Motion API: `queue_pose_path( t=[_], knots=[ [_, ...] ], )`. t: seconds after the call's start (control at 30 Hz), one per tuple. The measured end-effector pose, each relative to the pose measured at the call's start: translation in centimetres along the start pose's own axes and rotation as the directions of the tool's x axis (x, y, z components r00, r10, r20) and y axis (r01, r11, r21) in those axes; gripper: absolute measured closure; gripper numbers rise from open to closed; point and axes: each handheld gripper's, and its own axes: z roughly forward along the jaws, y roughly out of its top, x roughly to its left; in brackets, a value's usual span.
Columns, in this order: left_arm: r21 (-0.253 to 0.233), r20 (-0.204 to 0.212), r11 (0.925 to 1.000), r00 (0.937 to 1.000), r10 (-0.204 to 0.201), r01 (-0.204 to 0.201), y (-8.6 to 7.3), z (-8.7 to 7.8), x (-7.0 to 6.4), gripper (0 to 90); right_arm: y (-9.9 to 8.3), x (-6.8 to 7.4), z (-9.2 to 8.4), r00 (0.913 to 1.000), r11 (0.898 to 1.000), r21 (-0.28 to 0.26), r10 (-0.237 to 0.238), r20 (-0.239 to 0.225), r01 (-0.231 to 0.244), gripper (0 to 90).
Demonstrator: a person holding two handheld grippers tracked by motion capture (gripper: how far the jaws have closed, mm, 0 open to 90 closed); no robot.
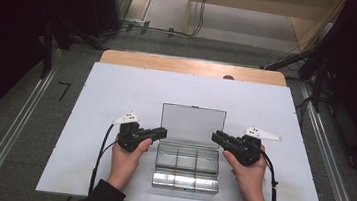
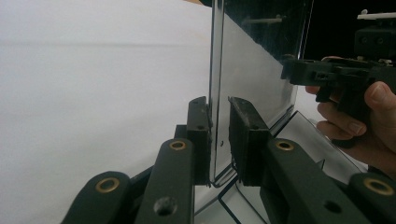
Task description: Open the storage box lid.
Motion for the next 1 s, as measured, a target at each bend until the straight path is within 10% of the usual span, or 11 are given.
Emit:
queue_pose_path(
  t=[1.0],
  knots=[
    [0.071, -0.064, 0.9944, 0.9952, -0.074, 0.078, -0.2, 0.7, 0.5, 67.3, -0.2, -0.1, 2.0, 0.9936, 0.992, 0.084, 0.089, 0.07, -0.095, 51.0]
  ],
)
